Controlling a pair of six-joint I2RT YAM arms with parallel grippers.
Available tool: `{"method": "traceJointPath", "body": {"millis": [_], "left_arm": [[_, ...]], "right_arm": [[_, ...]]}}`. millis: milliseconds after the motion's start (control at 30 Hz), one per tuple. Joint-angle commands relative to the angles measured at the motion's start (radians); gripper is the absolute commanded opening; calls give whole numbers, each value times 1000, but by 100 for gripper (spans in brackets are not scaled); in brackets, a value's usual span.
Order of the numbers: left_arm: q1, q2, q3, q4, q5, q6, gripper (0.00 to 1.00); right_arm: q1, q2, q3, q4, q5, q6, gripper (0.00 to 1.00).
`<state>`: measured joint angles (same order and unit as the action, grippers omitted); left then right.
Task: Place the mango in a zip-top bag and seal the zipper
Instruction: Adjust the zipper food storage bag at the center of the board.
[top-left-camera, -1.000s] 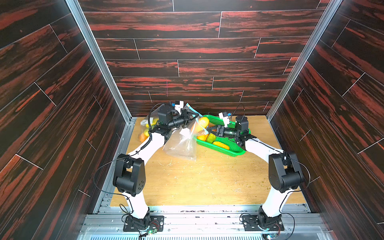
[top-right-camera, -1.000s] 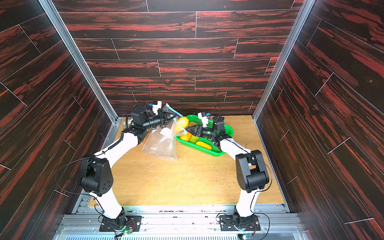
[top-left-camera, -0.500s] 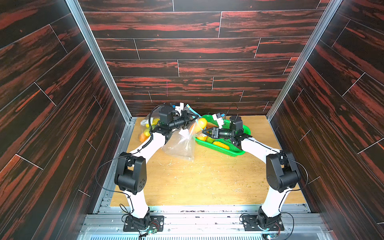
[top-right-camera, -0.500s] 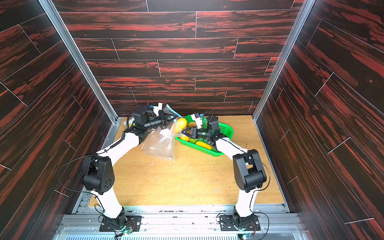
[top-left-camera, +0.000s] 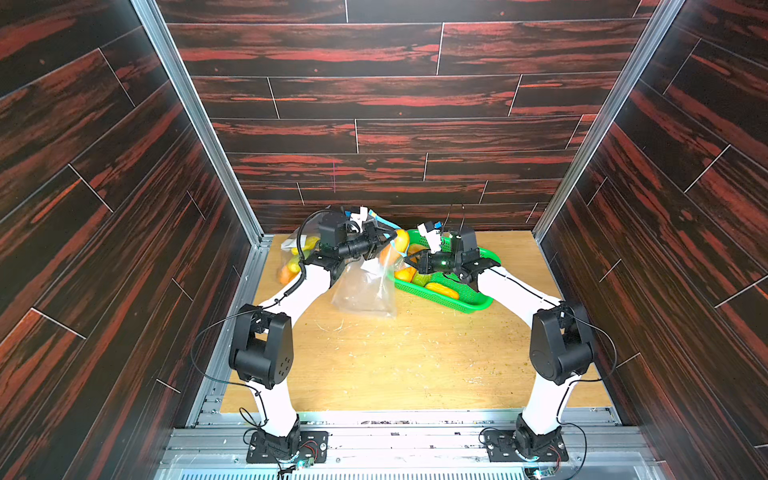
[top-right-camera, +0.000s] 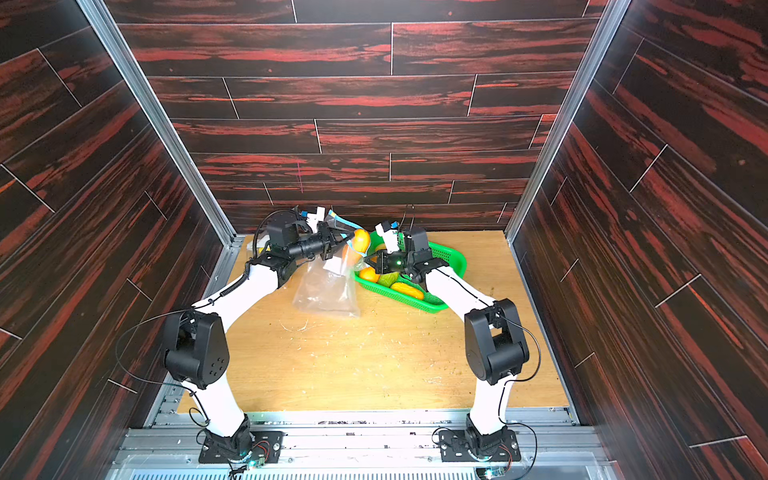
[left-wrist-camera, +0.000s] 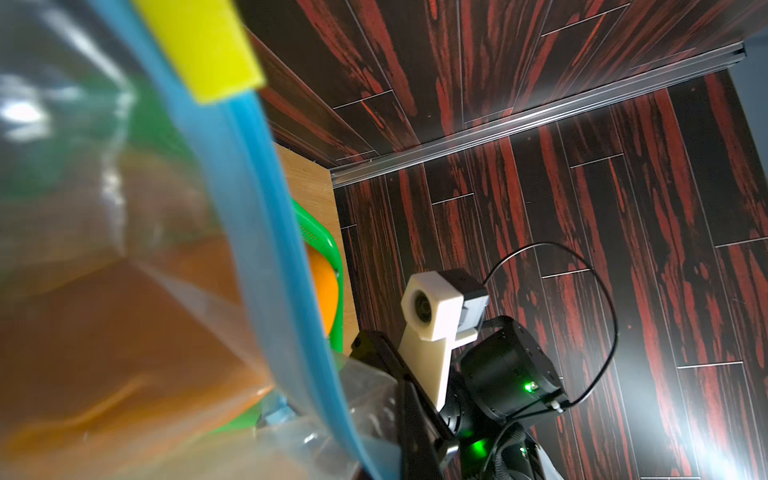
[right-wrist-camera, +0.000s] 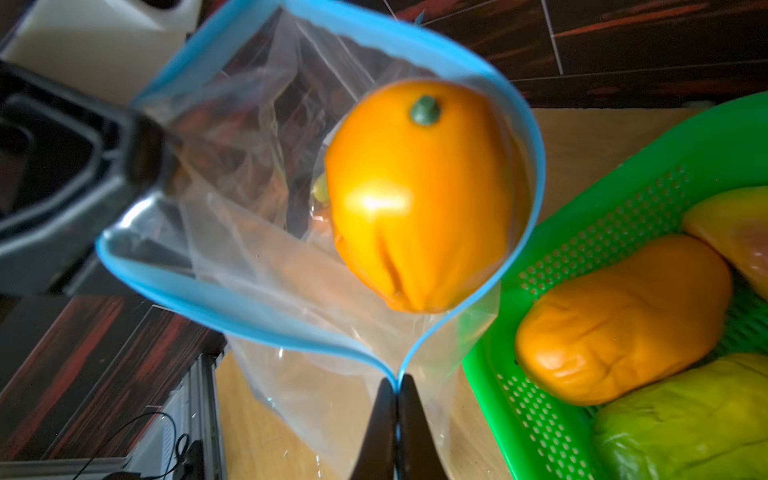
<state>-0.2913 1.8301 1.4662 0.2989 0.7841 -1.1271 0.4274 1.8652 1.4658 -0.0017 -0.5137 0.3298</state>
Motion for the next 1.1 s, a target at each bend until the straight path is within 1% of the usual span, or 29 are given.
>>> {"method": "traceJointPath", "body": {"millis": [0,200,300,433,467,533,567,667,700,733,767,800,833,967,1067], "left_arm": [[13,-20,36,-80,1,90,0],[63,-28,75,-297,-37,264,0],[96,-37,101,-360,-52,312,0],[113,-53,174,-511,-102,425,0],[113,-62,186,-544,-115,455,0],[114,-72,181,-555,-127,484,0],[114,-101,173,-559,-138,495,0],[115,-126,148,-570,-209,518,0],[115,-128,154,-588,-228,529,0],[116,-126,167,-609,-250,542,0],[117,-119,186,-635,-265,554,0],[116,-112,211,-665,-279,565,0],[116,-102,244,-698,-294,580,0],[116,-65,362,-786,-342,634,0],[113,-34,431,-834,-347,672,0]], "right_arm": [[4,-12,62,-63,46,-35,0],[25,-57,135,-104,49,-33,0],[45,-75,167,-123,49,-38,0],[92,-84,238,-193,55,-71,0],[106,-91,243,-204,67,-80,0],[128,-108,227,-211,104,-90,0],[136,-115,207,-208,117,-90,0],[145,-109,157,-209,118,-74,0],[145,-108,144,-208,116,-69,2],[145,-109,132,-207,110,-66,12],[144,-112,126,-208,99,-68,25],[144,-117,123,-209,91,-71,35],[143,-124,123,-212,82,-78,42],[141,-186,119,-227,84,-112,55],[125,-243,81,-215,104,-119,58]]}}
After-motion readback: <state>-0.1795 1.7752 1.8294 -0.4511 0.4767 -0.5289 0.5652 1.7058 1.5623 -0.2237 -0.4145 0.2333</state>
